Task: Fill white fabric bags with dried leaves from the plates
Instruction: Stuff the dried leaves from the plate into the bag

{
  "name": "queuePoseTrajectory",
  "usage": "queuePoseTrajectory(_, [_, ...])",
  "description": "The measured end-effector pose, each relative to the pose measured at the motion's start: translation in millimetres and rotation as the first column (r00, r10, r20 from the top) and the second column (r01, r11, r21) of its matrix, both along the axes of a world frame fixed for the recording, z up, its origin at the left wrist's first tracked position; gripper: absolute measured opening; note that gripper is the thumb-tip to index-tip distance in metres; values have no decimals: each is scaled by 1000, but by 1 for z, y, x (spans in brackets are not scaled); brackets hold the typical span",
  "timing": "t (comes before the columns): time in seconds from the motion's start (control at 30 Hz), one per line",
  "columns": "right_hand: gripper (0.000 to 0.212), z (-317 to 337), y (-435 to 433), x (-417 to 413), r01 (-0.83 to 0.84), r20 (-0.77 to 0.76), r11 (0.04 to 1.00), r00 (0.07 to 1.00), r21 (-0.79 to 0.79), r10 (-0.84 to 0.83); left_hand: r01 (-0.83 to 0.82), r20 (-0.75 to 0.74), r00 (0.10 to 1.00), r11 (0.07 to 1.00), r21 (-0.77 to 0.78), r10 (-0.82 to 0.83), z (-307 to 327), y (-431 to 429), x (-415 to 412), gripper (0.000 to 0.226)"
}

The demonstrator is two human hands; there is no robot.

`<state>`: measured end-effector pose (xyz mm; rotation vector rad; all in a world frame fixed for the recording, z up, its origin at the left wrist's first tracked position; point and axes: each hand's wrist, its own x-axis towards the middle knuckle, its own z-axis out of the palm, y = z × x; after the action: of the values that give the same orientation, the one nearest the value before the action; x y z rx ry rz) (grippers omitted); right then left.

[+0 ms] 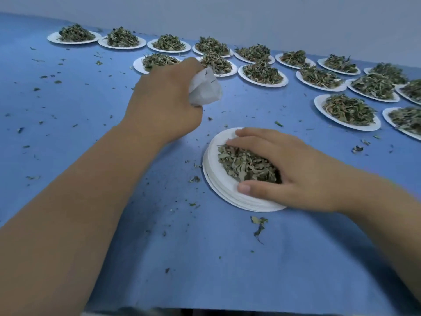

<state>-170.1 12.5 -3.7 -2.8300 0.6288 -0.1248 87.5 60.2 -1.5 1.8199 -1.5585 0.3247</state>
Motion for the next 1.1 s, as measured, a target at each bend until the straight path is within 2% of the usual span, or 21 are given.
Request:
queuePoseTrajectory(0.1, [64, -5, 4, 12, -8, 82, 999, 997, 34, 6, 69, -139, 988, 996, 64, -59, -8, 0, -17, 20])
queuePoseTrajectory(0.23, [28, -7, 6, 21, -9, 236, 997, 972, 71, -8, 131, -81, 989, 985, 116, -122, -21, -5, -31, 25])
queuePoseTrajectory(0.3, [27, -6, 9, 21, 7, 277, 995, 960, 103, -35, 113, -60, 993, 985, 128, -106, -23, -8, -31, 28])
queuePoseTrajectory(0.4, [40, -3, 13, 15, -27, 246, 997, 969, 79, 6, 103, -58, 994, 988, 117, -96, -26, -8, -32, 28])
queuePoseTrajectory(0.5, [47, -5, 18, 12, -120, 158, 993, 980, -20, 121, 77, -91, 993, 994, 78, -70, -26, -9, -31, 26])
queuePoseTrajectory(0.6, [50, -13, 21, 13, -144, 135, 984, 978, -102, 157, 74, -76, 995, 991, 112, -66, -29, -12, -30, 29])
queuePoseTrajectory(0.73, [25, -20, 21, 16, -150, 242, 982, 954, -118, 175, 73, -71, 995, 987, 143, -64, -33, -14, -33, 34])
queuePoseTrajectory(0.8, [18, -23, 21, 15, -140, 298, 983, 940, -115, 168, 69, -68, 996, 988, 140, -60, -34, -14, -33, 33])
queuePoseTrajectory(1.0, [34, -28, 26, 13, 22, 381, 997, 923, 78, -51, 53, -42, 998, 989, 138, -48, -34, -13, -34, 23])
queuePoseTrajectory(1.1, [40, -20, 24, 12, 48, 415, 968, 897, 247, -150, 39, -13, 999, 990, 134, -38, -32, -13, -35, 24])
